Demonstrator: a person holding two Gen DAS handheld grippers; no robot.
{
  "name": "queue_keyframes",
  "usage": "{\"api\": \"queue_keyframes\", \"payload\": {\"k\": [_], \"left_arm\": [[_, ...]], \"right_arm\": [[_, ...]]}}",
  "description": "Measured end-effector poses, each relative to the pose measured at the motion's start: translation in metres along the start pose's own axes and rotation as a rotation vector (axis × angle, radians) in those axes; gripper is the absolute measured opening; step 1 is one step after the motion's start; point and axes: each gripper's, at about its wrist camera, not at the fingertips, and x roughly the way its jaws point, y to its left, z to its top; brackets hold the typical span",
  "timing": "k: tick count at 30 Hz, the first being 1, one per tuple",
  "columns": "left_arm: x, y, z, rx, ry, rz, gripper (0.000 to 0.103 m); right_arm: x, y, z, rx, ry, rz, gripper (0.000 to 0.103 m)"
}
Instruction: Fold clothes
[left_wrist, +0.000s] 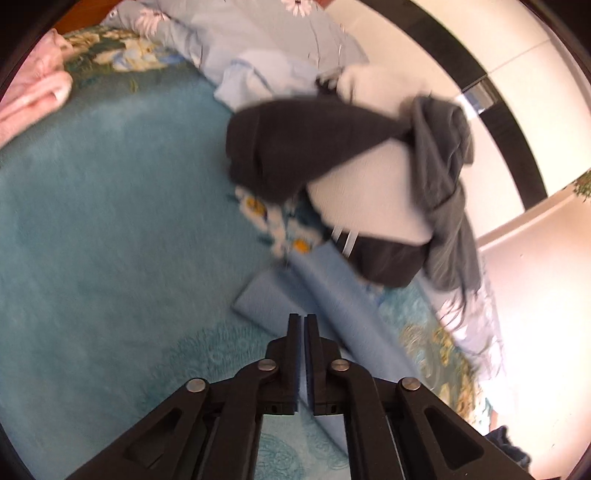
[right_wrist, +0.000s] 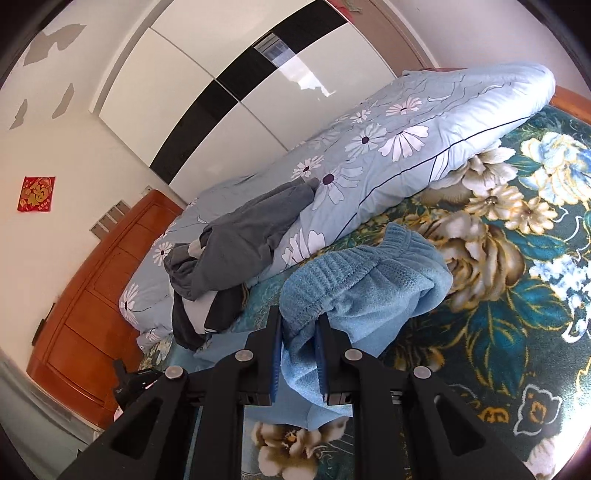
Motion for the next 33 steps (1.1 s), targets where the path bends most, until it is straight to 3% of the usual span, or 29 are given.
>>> {"api": "queue_keyframes", "payload": {"k": [2,3,6,8,9,10,12,17,22,26,29,33], "left_arm": [[0.019,-0.002,-0.007,0.006,0.039,0.036,0.056],[0.027,-0.003,-0.010,0.012,0.047,0.047,0.062],[0.044,-0.010,-0.017,0.031,0.041,0.062,0.063],[0.047,-0.016,-0.020,0.062,0.034,0.042,0.054],[0.049,-0.018,-0.020,0.067,0.041,0.041,0.040],[0.051,-0.019,-0.020,0.066,0.054,0.042,0.006],[0.050,-0.018,-0.019,0.047,0.051,0.029,0.006],[0.004,-0.022,0.000,0.031,-0.069,-0.056,0.006],[-0.098,-0.020,0.025,0.041,-0.277,-0.174,0.005],[-0.167,0.022,0.012,0.067,-0.392,-0.144,0.006],[-0.173,0.075,-0.005,0.050,-0.375,-0.035,0.006],[-0.145,0.147,-0.042,-0.075,-0.222,0.054,0.006]], "right_arm": [[-0.001,0.002,0.000,-0.018,0.002,0.001,0.017],[-0.002,0.003,-0.001,-0.027,0.003,0.001,0.017],[-0.004,0.000,-0.001,-0.034,0.006,0.001,0.017],[-0.003,-0.004,-0.002,-0.029,0.012,-0.005,0.017],[-0.002,-0.005,-0.002,-0.026,0.014,-0.010,0.017],[-0.001,-0.006,-0.002,-0.022,0.016,-0.011,0.017],[-0.001,-0.008,-0.003,-0.012,0.017,-0.012,0.017],[-0.009,-0.008,0.001,-0.005,-0.003,0.000,0.016],[-0.026,-0.001,0.005,0.009,-0.019,0.121,0.013],[-0.026,-0.008,-0.012,0.014,0.029,0.143,0.013],[-0.010,-0.030,-0.035,0.038,0.125,0.103,0.013],[0.019,-0.065,-0.075,0.095,0.287,0.036,0.013]]}}
